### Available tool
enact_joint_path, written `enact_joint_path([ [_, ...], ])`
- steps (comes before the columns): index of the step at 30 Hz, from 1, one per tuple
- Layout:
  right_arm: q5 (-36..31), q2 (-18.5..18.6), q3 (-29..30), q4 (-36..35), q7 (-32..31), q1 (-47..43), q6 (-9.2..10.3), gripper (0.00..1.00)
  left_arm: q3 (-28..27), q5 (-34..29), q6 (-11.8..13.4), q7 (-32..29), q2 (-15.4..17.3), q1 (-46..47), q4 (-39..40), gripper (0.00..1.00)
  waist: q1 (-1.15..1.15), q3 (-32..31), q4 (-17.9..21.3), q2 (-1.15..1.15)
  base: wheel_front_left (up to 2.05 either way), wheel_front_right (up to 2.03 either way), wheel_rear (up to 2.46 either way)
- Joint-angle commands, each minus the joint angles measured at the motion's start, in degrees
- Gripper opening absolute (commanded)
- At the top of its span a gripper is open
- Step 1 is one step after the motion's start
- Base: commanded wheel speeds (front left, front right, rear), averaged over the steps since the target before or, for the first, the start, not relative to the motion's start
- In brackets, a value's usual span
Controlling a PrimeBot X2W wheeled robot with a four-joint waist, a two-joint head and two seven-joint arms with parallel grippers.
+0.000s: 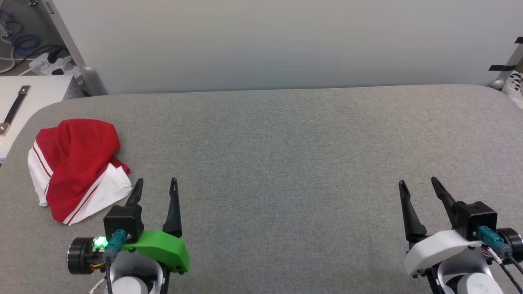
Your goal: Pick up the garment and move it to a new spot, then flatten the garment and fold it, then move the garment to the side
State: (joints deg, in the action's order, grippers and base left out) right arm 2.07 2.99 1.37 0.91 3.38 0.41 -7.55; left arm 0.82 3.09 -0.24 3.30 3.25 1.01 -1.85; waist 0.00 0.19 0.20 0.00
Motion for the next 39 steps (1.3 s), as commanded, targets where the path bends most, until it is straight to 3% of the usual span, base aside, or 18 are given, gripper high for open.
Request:
enact_joint_path([
  [1, 0.2, 0.0, 0.0, 0.1, 0.7, 0.5, 0.02, 1.00, 0.0, 0.7, 0.3, 0.7, -0.1, -0.1, -0.4, 1.00, 0.00, 0.0, 0.0, 0.00, 0.00, 0.00, 0.00],
  [39, 2.2, -0.1, -1.4, -1.6, 5.2, 0.9, 0.04, 1.00, 1.3, 3.1, -0.7, 5.2, -0.2, -0.5, 0.6, 1.00, 0.00, 0.3, -0.3, 0.00, 0.00, 0.00, 0.00],
])
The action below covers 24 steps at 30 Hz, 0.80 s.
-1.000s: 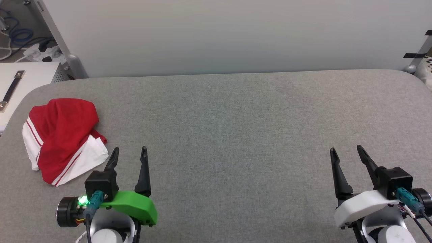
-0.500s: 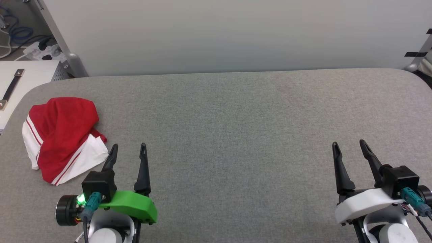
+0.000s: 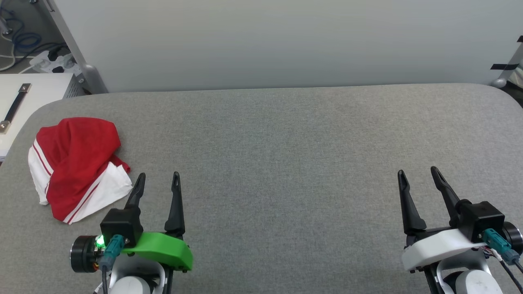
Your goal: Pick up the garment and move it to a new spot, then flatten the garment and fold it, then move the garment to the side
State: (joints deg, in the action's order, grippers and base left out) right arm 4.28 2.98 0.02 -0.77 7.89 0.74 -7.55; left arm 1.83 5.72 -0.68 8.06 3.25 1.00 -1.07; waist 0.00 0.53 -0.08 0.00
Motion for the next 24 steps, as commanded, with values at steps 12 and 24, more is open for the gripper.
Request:
enact_joint_path([
  [12, 0.6, -0.1, 0.1, 0.8, 2.1, 0.8, 0.04, 1.00, 0.7, 0.9, -0.7, 1.9, -0.2, -0.1, -1.5, 1.00, 0.00, -0.2, -0.1, 0.00, 0.00, 0.00, 0.00],
  [24, 0.3, -0.1, -0.1, 2.5, 3.5, 0.5, 0.05, 1.00, 2.2, 2.1, -1.3, 3.3, -0.3, -0.8, -4.5, 1.00, 0.00, 0.1, -0.2, 0.00, 0.00, 0.00, 0.00],
])
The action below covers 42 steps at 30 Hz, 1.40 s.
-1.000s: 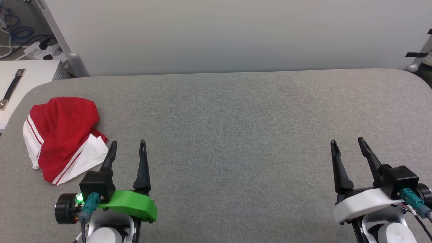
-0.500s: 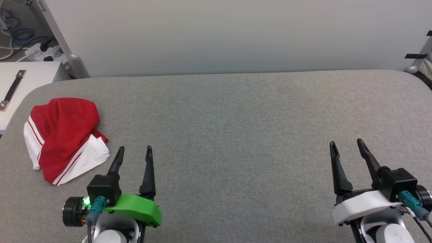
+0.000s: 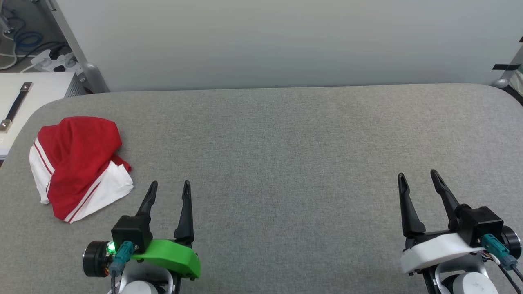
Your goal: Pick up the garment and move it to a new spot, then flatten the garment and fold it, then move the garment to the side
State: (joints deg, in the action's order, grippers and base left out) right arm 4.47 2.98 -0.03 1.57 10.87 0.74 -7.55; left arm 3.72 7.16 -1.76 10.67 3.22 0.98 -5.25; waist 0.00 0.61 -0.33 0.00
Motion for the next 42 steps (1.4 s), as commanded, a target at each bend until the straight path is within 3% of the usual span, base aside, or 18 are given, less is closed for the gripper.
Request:
enact_joint_path([
  [1, 0.1, -0.1, -0.1, 0.2, 0.6, 0.6, 0.05, 1.00, 0.4, 0.7, -0.4, 0.8, -0.3, -0.7, -0.6, 1.00, 0.00, 0.1, 0.0, 0.00, 0.00, 0.00, 0.00],
  [11, 0.1, -0.1, -0.1, 1.0, 1.8, 0.7, 0.05, 1.00, 0.8, 1.4, -0.6, 2.0, -0.3, 0.0, -1.6, 1.00, 0.00, 0.6, -0.2, 0.00, 0.00, 0.00, 0.00],
  [17, 1.4, -0.1, -0.9, 1.1, 2.9, 1.1, 0.06, 1.00, 0.7, 2.2, -0.6, 3.0, -0.3, 0.8, -1.4, 1.00, 0.00, 2.0, -3.9, 0.00, 0.00, 0.00, 0.00],
  [30, 0.6, -0.1, -4.0, 1.3, 4.1, 1.5, 0.06, 1.00, 0.0, 3.2, -0.9, 4.3, -0.3, 0.9, -2.4, 1.00, 0.00, 2.1, -18.2, 0.00, 0.00, 0.00, 0.00],
  [42, 0.7, -0.1, -4.7, 1.0, 4.1, 1.2, 0.06, 1.00, 0.0, 2.9, -1.1, 4.3, -0.3, 0.3, -2.0, 1.00, 0.00, 1.5, -26.7, 0.00, 0.00, 0.00, 0.00],
])
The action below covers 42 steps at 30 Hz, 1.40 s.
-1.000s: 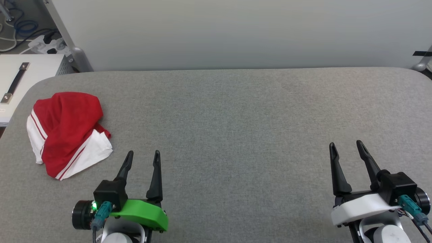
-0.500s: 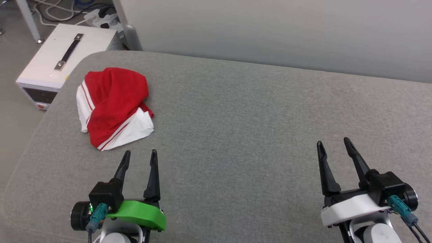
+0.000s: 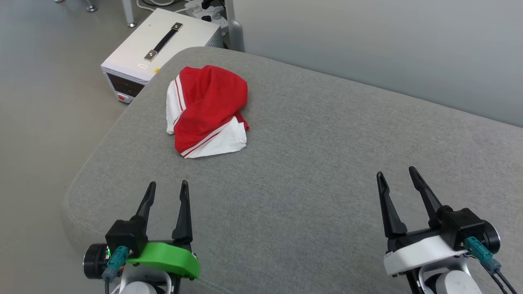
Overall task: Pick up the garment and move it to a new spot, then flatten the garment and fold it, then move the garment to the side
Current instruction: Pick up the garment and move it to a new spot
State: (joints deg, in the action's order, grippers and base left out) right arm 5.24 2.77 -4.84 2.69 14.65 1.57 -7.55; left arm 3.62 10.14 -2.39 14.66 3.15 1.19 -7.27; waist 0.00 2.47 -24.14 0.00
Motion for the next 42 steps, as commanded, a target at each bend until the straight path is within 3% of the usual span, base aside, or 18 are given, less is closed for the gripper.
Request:
enact_joint_path([
  [1, 0.0, 0.1, 0.1, -0.1, 0.3, 0.4, 0.06, 1.00, 0.1, -0.1, -0.5, 0.3, -0.3, 0.0, 0.0, 1.00, 0.00, -0.4, -3.3, 0.00, 0.00, 0.00, 0.00],
  [18, 0.5, 0.1, -0.2, 0.1, 0.3, 0.2, 0.06, 1.00, -0.2, -0.3, -0.9, 0.3, -0.3, -0.4, 0.8, 1.00, 0.00, -0.4, -6.1, 0.00, 0.00, 0.00, 0.00],
  [25, -0.7, 0.1, -0.4, -0.1, 0.3, 1.5, 0.06, 1.00, -1.3, 0.6, -0.7, 0.3, -0.3, 1.0, -0.3, 1.00, 0.00, 2.6, -4.4, 0.00, 0.00, 0.00, 0.00],
  [30, -3.0, 0.1, -0.4, -1.2, 0.3, 3.8, 0.06, 1.00, -3.6, 1.1, -2.5, 0.3, -0.2, 5.9, -2.4, 1.00, 0.00, 7.6, -1.9, 0.00, 0.00, 0.00, 0.00],
  [33, -4.5, 0.3, -0.5, -2.2, 0.3, 5.1, 0.06, 1.00, -4.4, 1.9, -3.9, 0.3, 1.7, 10.7, -6.2, 1.00, 0.00, 11.0, 0.1, 0.00, 0.00, 0.00, 0.00],
  [37, -5.5, 1.3, -0.4, -4.0, 0.3, 7.3, 0.06, 1.00, -2.0, 4.1, -4.9, -0.7, 6.9, 19.4, -13.2, 1.00, 0.00, 15.5, 2.9, 0.00, 0.00, 0.00, 0.00],
  [42, -6.7, 1.9, 0.7, -6.0, 0.3, 9.6, 0.06, 1.00, 6.0, 11.6, -5.1, -10.7, 14.4, 30.4, -18.9, 1.00, 0.00, 19.7, 6.1, 0.00, 0.00, 0.00, 0.00],
])
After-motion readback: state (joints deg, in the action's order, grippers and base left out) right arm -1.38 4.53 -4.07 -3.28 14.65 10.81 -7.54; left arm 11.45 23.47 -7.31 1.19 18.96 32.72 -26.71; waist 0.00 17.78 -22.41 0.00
